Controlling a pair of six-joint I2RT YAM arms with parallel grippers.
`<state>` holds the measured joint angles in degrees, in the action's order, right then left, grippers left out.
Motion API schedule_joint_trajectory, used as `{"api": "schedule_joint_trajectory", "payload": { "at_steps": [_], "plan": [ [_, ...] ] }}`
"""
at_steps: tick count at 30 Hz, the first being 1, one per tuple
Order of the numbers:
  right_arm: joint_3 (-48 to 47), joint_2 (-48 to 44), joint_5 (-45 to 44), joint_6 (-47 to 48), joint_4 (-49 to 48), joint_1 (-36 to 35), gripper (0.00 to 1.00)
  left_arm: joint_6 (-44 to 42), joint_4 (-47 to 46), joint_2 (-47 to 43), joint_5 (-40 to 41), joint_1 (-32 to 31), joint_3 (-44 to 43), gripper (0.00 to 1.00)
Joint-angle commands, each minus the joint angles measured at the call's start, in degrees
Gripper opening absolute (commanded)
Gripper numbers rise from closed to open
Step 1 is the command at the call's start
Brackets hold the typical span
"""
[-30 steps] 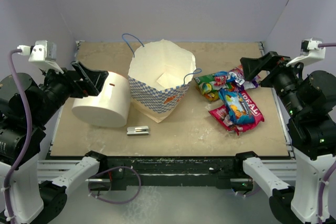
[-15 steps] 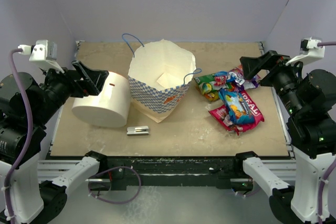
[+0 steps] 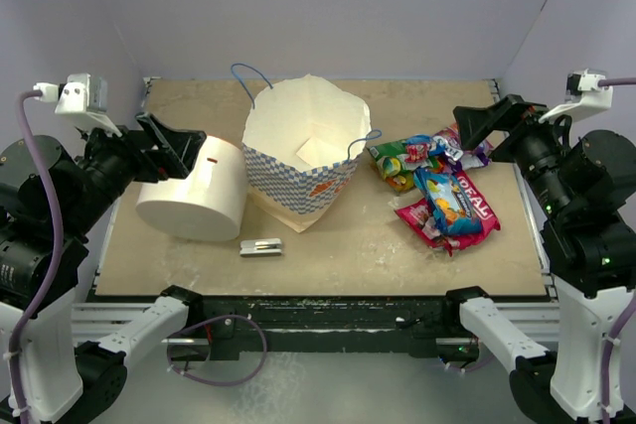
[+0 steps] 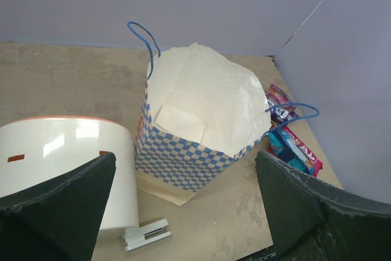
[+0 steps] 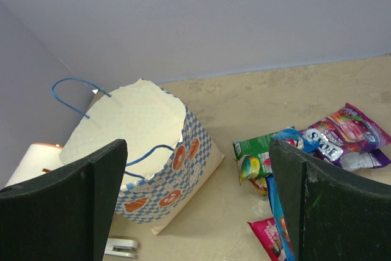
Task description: Take the snacks out of the paper bag
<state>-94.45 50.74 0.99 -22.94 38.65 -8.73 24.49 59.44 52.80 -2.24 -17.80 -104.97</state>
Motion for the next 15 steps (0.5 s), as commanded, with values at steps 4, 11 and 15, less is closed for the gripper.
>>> {"api": "schedule_joint_trajectory", "payload": {
  "at_steps": [4, 11, 15],
  "plan": [
    [-0.1, 0.2, -0.5, 1.0, -3.2, -0.1, 0.99, -0.2, -2.9, 0.3, 0.1, -0.3, 0.6, 0.99],
    [0.3, 0.0, -1.5, 0.7, -3.1, -0.1, 0.99, -0.1, -2.9, 0.2, 0.1, -0.3, 0.8, 0.99],
    [-0.8, 0.7, -6.2, -0.1, -1.2, -0.2, 0.99, 0.1, -3.0, 0.2, 0.1, -0.3, 1.2, 0.99]
  ]
}}
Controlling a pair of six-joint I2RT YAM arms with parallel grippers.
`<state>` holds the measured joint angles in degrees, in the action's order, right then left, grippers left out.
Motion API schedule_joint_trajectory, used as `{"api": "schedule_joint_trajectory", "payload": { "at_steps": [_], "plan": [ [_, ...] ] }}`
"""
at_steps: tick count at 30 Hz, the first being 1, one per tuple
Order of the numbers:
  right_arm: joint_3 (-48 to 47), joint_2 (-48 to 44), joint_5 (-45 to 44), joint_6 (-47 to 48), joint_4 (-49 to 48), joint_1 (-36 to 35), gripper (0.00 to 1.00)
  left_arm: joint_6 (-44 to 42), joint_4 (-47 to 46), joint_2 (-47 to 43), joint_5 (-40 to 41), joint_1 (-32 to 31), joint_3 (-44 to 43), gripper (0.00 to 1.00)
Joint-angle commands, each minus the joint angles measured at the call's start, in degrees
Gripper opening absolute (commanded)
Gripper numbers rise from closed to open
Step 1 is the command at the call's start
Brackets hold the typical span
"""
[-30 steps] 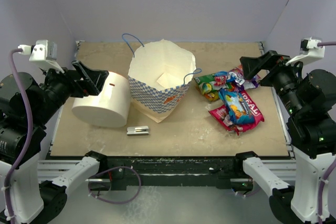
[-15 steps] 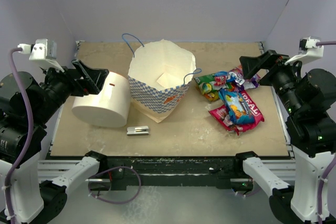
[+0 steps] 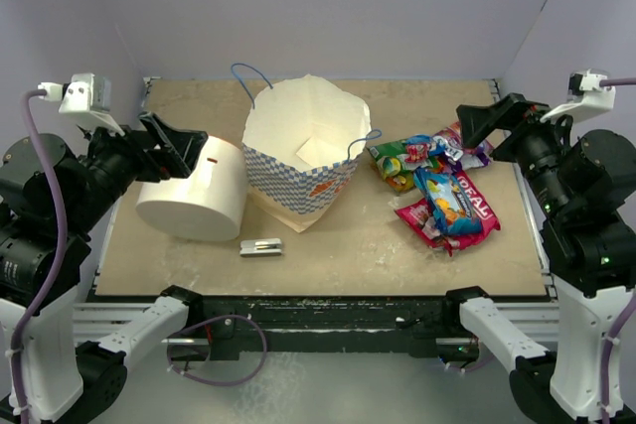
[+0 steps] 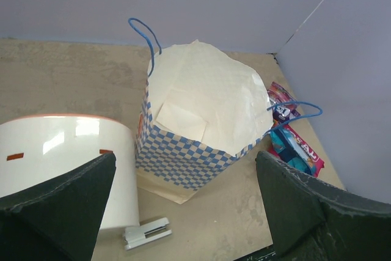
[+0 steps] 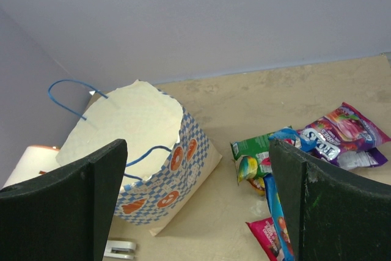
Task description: Take the snacks out of the paper bag
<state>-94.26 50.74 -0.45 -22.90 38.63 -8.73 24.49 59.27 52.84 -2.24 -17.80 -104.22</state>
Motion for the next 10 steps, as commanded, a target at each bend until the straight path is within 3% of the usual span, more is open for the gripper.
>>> {"api": "schedule_joint_trajectory", "payload": {
  "at_steps": [1, 10],
  "plan": [
    [-1.3, 1.1, -5.7, -0.2, -0.6, -0.1, 1.0, 0.3, -2.8, 0.2, 0.0, -0.3, 0.7, 0.99],
    [-4.2, 2.7, -9.9, 1.5, 0.6, -0.1, 0.99, 0.4, -3.2, 0.7, -0.6, -0.2, 0.9, 0.99]
  ]
}}
